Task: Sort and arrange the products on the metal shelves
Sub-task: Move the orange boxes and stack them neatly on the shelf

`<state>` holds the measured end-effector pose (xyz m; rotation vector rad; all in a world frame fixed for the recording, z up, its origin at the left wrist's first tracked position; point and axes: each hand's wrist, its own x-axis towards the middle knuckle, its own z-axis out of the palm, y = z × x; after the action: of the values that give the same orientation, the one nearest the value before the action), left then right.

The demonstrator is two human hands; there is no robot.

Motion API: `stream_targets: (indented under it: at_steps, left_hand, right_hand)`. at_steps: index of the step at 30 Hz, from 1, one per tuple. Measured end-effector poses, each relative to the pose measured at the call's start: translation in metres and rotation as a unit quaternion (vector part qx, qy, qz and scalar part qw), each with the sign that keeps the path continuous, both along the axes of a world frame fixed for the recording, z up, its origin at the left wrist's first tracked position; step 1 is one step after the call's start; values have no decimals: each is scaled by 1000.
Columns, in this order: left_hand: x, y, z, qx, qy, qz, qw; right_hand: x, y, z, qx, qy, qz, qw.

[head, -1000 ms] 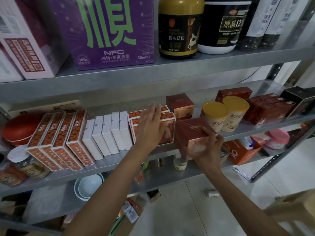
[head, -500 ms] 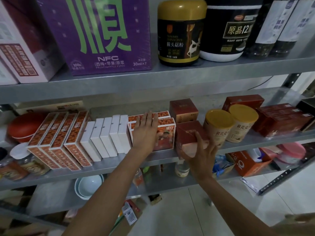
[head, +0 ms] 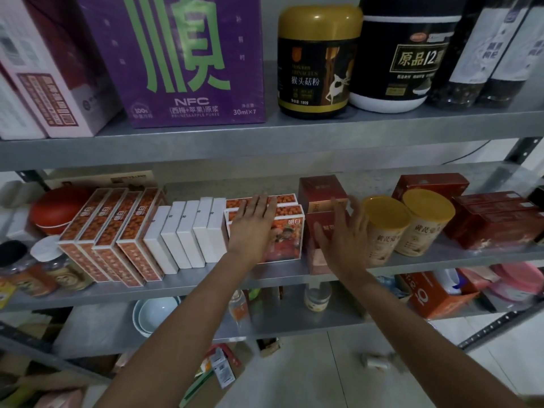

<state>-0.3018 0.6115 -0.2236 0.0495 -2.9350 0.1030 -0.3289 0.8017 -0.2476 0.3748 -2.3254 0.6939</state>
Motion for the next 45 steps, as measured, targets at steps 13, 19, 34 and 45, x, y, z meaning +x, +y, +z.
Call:
stream_targets:
  at_steps: [13,19,34,45]
  left_hand:
    - [-3,-16,-1,11,-16,26,999]
    - [-3,-14,-4,13,-20,34,999]
    - [-3,-14,-3,4,-27,33,999]
    - [1,-12,8,6,-50,13,999]
  right_hand:
    - [-116,-27,14,38,-388,-73,918]
    - [-120,-31,11,4,-400,-83,913]
    - [-94,-37,62,-82,-319,-57,943]
    - [-66,-29,107,-101,-260,-52,959]
